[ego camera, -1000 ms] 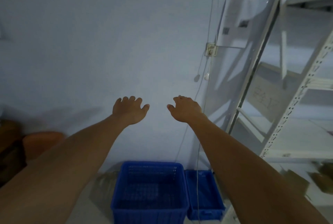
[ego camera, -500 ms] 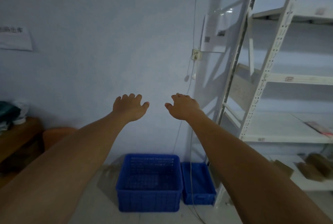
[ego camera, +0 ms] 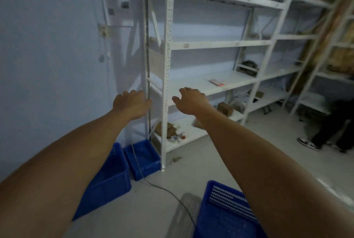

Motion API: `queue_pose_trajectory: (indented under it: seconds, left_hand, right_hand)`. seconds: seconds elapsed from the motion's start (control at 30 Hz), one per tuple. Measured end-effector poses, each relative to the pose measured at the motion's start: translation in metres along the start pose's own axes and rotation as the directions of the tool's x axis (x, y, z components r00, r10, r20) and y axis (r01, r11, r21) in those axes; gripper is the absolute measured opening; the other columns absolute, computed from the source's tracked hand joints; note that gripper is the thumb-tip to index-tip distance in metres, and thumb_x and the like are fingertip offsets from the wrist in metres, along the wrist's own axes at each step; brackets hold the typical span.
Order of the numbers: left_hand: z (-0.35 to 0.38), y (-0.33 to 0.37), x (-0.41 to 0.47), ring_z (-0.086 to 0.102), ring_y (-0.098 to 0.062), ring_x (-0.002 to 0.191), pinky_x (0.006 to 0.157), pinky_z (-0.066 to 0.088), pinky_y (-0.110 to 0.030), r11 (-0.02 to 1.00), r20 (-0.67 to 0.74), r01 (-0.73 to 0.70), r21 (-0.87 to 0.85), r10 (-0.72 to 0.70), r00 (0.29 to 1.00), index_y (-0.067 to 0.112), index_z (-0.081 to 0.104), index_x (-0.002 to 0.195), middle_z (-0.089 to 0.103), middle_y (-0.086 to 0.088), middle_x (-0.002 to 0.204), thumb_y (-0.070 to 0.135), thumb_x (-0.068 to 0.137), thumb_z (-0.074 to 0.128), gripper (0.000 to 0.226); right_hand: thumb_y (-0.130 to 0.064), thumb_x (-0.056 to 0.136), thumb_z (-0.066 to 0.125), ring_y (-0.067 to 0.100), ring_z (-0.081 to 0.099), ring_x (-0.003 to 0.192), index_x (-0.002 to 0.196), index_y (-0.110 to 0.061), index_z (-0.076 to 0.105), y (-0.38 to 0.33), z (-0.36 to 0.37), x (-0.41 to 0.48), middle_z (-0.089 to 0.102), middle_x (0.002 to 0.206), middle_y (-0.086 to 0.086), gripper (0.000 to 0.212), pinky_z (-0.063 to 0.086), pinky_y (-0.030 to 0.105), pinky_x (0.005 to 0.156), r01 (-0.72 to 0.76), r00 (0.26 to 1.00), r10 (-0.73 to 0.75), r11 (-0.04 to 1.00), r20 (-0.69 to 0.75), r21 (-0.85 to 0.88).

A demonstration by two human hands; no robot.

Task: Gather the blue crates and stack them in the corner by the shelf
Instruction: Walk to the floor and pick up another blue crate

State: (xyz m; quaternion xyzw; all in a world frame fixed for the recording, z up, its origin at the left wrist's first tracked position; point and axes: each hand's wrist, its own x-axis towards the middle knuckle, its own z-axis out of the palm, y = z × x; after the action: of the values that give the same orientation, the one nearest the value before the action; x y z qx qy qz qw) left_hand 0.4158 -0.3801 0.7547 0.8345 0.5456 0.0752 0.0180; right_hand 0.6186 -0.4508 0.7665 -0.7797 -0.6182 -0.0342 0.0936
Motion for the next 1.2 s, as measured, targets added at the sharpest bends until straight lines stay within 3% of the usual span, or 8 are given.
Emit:
queue_pose_trajectory:
  seconds: [0.13, 0.3, 0.57, 0.67, 0.87, 1.2]
  left_hand:
    - [0.019, 0.121, -0.002, 0.046, -0.040, 0.142, 0.113, 0.042, -0.049, 0.985, 0.030, -0.168, -0.048, 0.170, 0.985, 0.020, 0.042, 0.156, 0.044, -0.014, 0.162, 0.062, 0.105, 0.024, 0.069]
    - [0.040, 0.273, -0.014, 0.051, -0.039, 0.136, 0.109, 0.043, -0.051, 0.936, 0.015, -0.342, -0.082, 0.344, 0.939, 0.019, 0.046, 0.152, 0.052, -0.013, 0.155, 0.059, 0.105, 0.028, 0.064]
    - [0.086, 0.450, -0.017, 0.044, -0.038, 0.143, 0.114, 0.039, -0.051, 0.892, 0.049, -0.422, -0.162, 0.434, 0.900, 0.024, 0.041, 0.157, 0.044, -0.011, 0.162, 0.063, 0.102, 0.028, 0.068]
    - [0.120, 0.488, -0.011, 0.053, -0.039, 0.132, 0.107, 0.047, -0.053, 0.877, 0.098, -0.455, -0.153, 0.472, 0.876, 0.024, 0.050, 0.146, 0.053, -0.012, 0.152, 0.067, 0.097, 0.025, 0.069]
    - [0.188, 0.542, 0.016, 0.048, -0.038, 0.138, 0.111, 0.043, -0.051, 0.869, 0.167, -0.469, -0.158, 0.492, 0.855, 0.019, 0.047, 0.150, 0.050, -0.015, 0.155, 0.057, 0.104, 0.032, 0.062]
    - [0.353, 0.549, 0.090, 0.041, -0.039, 0.148, 0.118, 0.039, -0.053, 0.943, 0.356, -0.301, -0.139, 0.332, 0.874, 0.017, 0.036, 0.161, 0.039, -0.015, 0.166, 0.057, 0.106, 0.032, 0.069]
  right_hand:
    - [-0.051, 0.102, 0.034, 0.035, 0.043, 0.137, 0.147, -0.013, 0.042, 0.114, -0.020, -0.062, 0.046, 0.152, 0.011, 0.060, 0.037, 0.048, 0.107, -0.189, 0.982, 0.189, 0.982, 0.005, -0.019]
    - [-0.049, 0.100, 0.037, 0.035, 0.045, 0.134, 0.143, -0.016, 0.047, 0.248, -0.047, -0.135, 0.049, 0.149, 0.011, 0.055, 0.038, 0.048, 0.105, -0.418, 0.908, 0.418, 0.909, -0.018, 0.008]
    - [-0.054, 0.102, 0.033, 0.035, 0.044, 0.135, 0.144, -0.014, 0.045, 0.422, -0.059, -0.197, 0.046, 0.151, 0.011, 0.059, 0.038, 0.048, 0.106, -0.571, 0.821, 0.571, 0.821, -0.020, 0.001]
    - [-0.052, 0.103, 0.034, 0.034, 0.042, 0.138, 0.149, -0.015, 0.041, 0.462, -0.037, -0.206, 0.042, 0.155, 0.010, 0.060, 0.036, 0.047, 0.107, -0.612, 0.791, 0.611, 0.791, 0.017, 0.008]
    - [-0.053, 0.101, 0.035, 0.034, 0.039, 0.141, 0.151, -0.014, 0.038, 0.532, 0.034, -0.203, 0.040, 0.157, 0.012, 0.063, 0.034, 0.047, 0.113, -0.650, 0.758, 0.645, 0.760, 0.100, 0.026]
    - [-0.052, 0.101, 0.039, 0.036, 0.041, 0.140, 0.153, -0.014, 0.036, 0.631, 0.188, -0.190, 0.040, 0.158, 0.011, 0.064, 0.037, 0.050, 0.111, -0.786, 0.606, 0.747, 0.615, 0.271, 0.061]
